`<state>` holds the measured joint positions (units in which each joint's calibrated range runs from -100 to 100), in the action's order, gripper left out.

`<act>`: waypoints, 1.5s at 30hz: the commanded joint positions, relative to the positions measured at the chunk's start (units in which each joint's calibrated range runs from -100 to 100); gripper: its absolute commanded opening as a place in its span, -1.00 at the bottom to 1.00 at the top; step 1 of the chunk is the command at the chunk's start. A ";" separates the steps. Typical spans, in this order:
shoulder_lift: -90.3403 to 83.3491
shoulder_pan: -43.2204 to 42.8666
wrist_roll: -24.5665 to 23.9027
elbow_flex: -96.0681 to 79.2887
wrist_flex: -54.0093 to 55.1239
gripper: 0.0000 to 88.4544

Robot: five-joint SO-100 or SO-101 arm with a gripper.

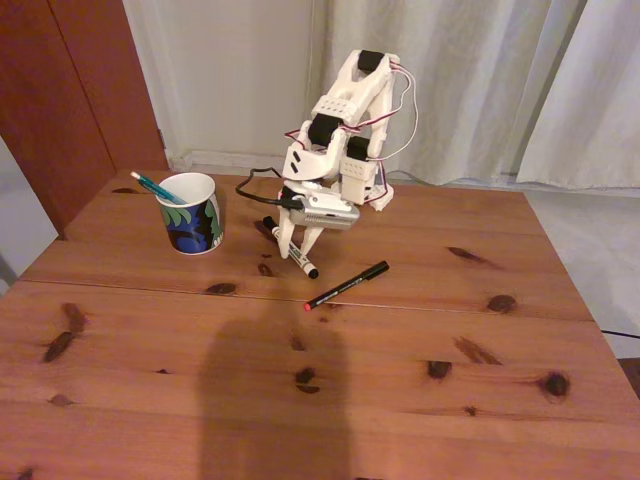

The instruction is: Clean up the desk and place the pens and markers into the cup

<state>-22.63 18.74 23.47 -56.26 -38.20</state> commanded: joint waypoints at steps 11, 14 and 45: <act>-9.35 -0.36 5.66 4.32 -15.78 -0.74; -9.60 -0.36 6.55 5.59 -17.84 -0.74; 6.53 11.14 18.54 11.45 -17.84 -0.74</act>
<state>-15.85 28.64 37.39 -47.35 -55.79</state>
